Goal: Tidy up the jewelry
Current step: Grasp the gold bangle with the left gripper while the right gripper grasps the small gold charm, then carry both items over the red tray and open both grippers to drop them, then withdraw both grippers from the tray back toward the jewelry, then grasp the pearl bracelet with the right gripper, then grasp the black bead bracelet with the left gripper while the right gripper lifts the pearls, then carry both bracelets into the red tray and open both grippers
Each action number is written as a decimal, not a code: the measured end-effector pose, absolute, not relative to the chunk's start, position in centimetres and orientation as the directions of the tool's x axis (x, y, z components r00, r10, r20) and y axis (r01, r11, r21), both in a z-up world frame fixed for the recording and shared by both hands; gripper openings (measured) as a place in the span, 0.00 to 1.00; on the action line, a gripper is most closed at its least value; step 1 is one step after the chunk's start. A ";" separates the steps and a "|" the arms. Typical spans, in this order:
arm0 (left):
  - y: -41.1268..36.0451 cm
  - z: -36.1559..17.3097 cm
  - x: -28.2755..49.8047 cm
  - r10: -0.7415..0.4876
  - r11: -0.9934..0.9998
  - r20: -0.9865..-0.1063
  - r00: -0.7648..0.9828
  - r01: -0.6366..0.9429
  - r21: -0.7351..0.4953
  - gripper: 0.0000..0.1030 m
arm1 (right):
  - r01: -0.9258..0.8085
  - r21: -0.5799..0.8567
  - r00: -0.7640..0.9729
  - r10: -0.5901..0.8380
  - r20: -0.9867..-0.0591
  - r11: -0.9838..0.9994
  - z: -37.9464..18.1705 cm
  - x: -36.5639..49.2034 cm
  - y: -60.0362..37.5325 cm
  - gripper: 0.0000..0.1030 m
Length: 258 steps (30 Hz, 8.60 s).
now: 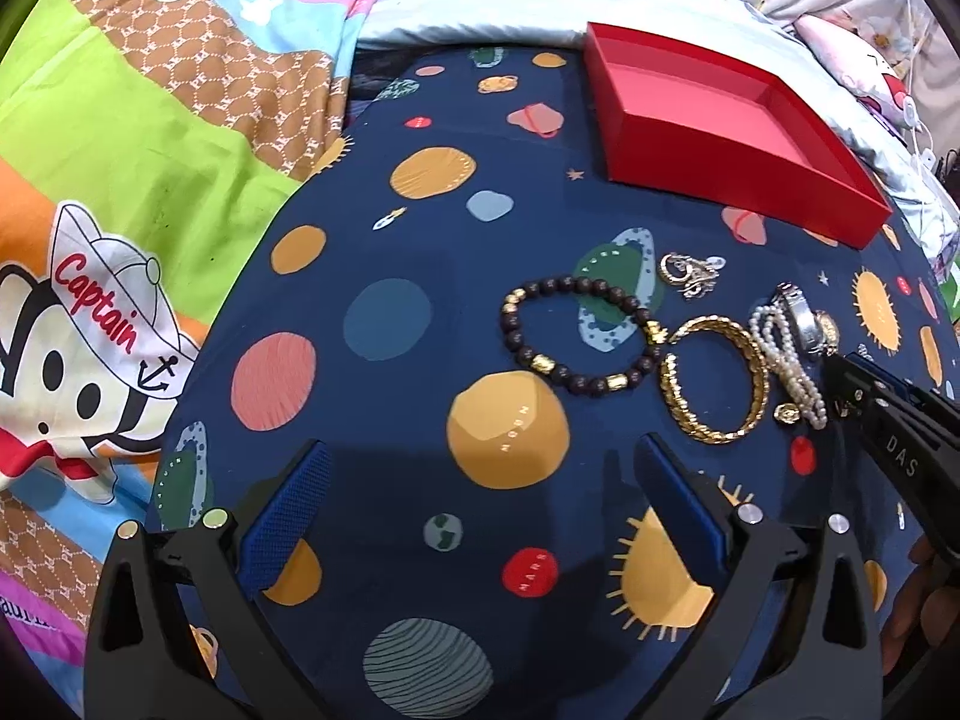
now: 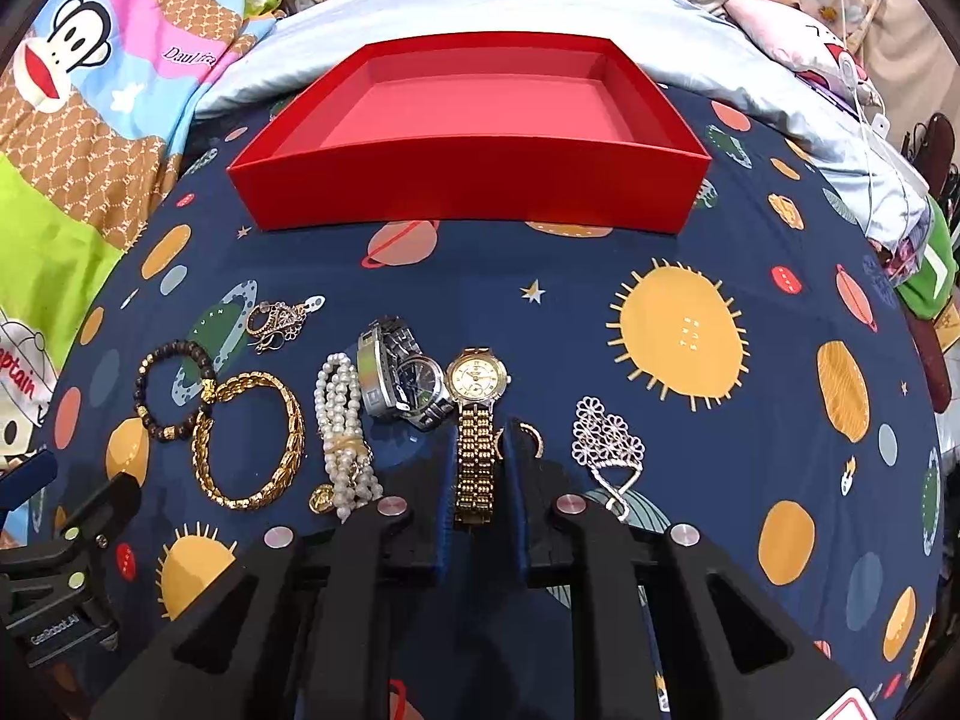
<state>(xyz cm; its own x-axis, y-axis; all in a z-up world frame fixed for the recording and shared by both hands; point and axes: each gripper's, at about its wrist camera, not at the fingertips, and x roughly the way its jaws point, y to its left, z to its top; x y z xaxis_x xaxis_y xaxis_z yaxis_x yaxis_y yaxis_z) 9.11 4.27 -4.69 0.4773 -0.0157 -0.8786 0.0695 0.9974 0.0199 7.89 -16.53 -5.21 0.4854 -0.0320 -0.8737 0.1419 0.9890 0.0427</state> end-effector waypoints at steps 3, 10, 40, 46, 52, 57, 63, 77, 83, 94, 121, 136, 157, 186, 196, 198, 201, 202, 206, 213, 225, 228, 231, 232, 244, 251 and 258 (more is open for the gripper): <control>3.9 -4.6 9.1 -0.021 0.997 -0.878 0.479 0.078 0.018 0.96 | 0.156 0.084 0.491 -0.003 -0.871 0.984 -4.7 7.1 -17.2 0.12; 2.9 -5.0 9.2 -0.060 0.995 -0.889 0.455 0.093 -0.020 0.95 | 0.125 0.121 0.493 0.044 -0.869 0.985 -3.7 4.5 -16.9 0.12; -3.9 -5.2 9.7 -0.193 0.968 -0.864 0.465 0.233 -0.090 0.51 | 0.155 0.148 0.488 0.054 -0.871 0.977 -3.6 0.9 -18.5 0.12; -2.6 -2.6 8.3 -0.246 0.959 -0.847 0.471 0.245 -0.142 0.51 | 0.142 0.159 0.530 0.061 -0.846 0.977 -1.5 0.5 -18.6 0.12; -1.6 0.8 8.0 -0.275 0.954 -0.818 0.505 0.248 -0.167 0.51 | 0.128 0.174 0.566 0.072 -0.821 0.976 0.8 0.7 -18.9 0.12; -1.4 3.5 8.6 -0.296 0.948 -0.792 0.535 0.264 -0.176 0.51 | 0.119 0.211 0.603 0.098 -0.792 0.970 3.0 2.0 -19.8 0.12; -2.2 5.9 12.6 -0.333 0.937 -0.762 0.556 0.285 -0.202 0.51 | 0.104 0.163 0.673 0.051 -0.738 0.981 6.4 7.5 -21.4 0.12; -7.9 6.0 31.1 -0.348 0.929 -0.751 0.561 0.312 -0.198 0.51 | 0.115 0.169 0.690 0.044 -0.723 0.979 6.7 28.4 -25.0 0.12; -9.7 2.9 37.0 -0.342 0.931 -0.785 0.517 0.300 -0.208 0.51 | 0.143 0.151 0.658 0.020 -0.753 0.978 3.8 33.3 -25.8 0.12; -11.7 -1.7 40.0 -0.299 0.940 -0.837 0.459 0.291 -0.176 0.56 | 0.154 0.108 0.608 -0.008 -0.794 0.982 -0.5 35.1 -25.8 0.12; 1.5 -2.4 14.1 -0.135 0.983 -0.839 0.528 0.180 -0.045 0.75 | 0.208 0.107 0.568 -0.031 -0.822 0.972 -1.5 1.4 -22.4 0.27; 3.9 -4.9 10.3 -0.124 0.985 -0.857 0.500 0.165 -0.047 0.75 | 0.130 0.130 0.537 0.041 -0.842 0.983 -3.1 0.0 -18.6 0.27; 6.0 -5.4 10.5 -0.128 0.990 -0.869 0.479 0.118 -0.081 0.75 | 0.015 0.160 0.508 0.131 -0.852 0.987 -5.1 7.3 -13.3 0.27; 1.3 -6.1 13.7 -0.158 0.978 -0.849 0.504 0.200 -0.063 0.64 | 0.062 0.197 0.511 0.139 -0.848 0.978 -3.9 2.5 -16.0 0.10; 0.8 -5.6 12.6 -0.312 0.939 -0.845 0.434 0.273 -0.207 0.07 | 0.066 0.195 0.516 0.134 -0.846 0.979 -3.7 2.4 -16.1 0.10; 0.6 -5.6 12.2 -0.322 0.935 -0.844 0.428 0.281 -0.215 0.07 | 0.068 0.196 0.517 0.134 -0.846 0.978 -3.6 2.3 -16.2 0.10; 0.3 -5.6 11.6 -0.333 0.930 -0.844 0.420 0.292 -0.221 0.07 | 0.070 0.200 0.520 0.135 -0.844 0.977 -3.5 2.3 -16.3 0.10; 0.3 -5.5 11.5 -0.340 0.928 -0.842 0.418 0.294 -0.228 0.06 | 0.071 0.200 0.522 0.135 -0.842 0.977 -3.4 2.2 -16.3 0.10; 0.3 -4.7 10.8 -0.364 0.918 -0.834 0.415 0.311 -0.245 0.06 | 0.066 0.209 0.537 0.142 -0.831 0.976 -2.6 1.9 -16.3 0.10; 0.2 -2.0 9.7 -0.411 0.898 -0.805 0.428 0.341 -0.277 0.06 | 0.047 0.216 0.584 0.149 -0.798 0.975 -0.2 1.6 -16.3 0.10; -1.5 4.8 10.7 -0.463 0.870 -0.738 0.491 0.411 -0.272 0.07 | 0.039 0.205 0.685 0.124 -0.718 0.978 4.9 3.6 -18.2 0.10; -2.4 6.3 12.1 -0.467 0.867 -0.714 0.521 0.430 -0.253 0.07 | 0.035 0.195 0.713 0.112 -0.692 0.980 6.2 5.5 -18.9 0.10; -3.4 7.7 14.4 -0.469 0.867 -0.687 0.556 0.439 -0.236 0.07 | 0.041 0.172 0.733 0.088 -0.675 0.984 7.0 8.1 -19.8 0.10; -3.7 8.1 15.2 -0.469 0.867 -0.680 0.564 0.440 -0.233 0.07 | 0.046 0.169 0.736 0.081 -0.672 0.984 7.1 8.8 -20.0 0.10; -7.5 6.6 26.4 -0.437 0.891 -0.662 0.610 0.396 -0.222 0.07 | 0.121 0.214 0.687 0.073 -0.723 0.969 3.7 20.6 -24.3 0.10; -8.7 2.6 30.3 -0.405 0.904 -0.715 0.570 0.363 -0.223 0.07 | 0.149 0.207 0.646 0.064 -0.761 0.967 0.4 23.7 -24.6 0.10; -9.1 -0.1 31.6 -0.380 0.913 -0.746 0.546 0.348 -0.211 0.07 | 0.162 0.199 0.610 0.060 -0.790 0.967 -1.9 25.1 -24.3 0.10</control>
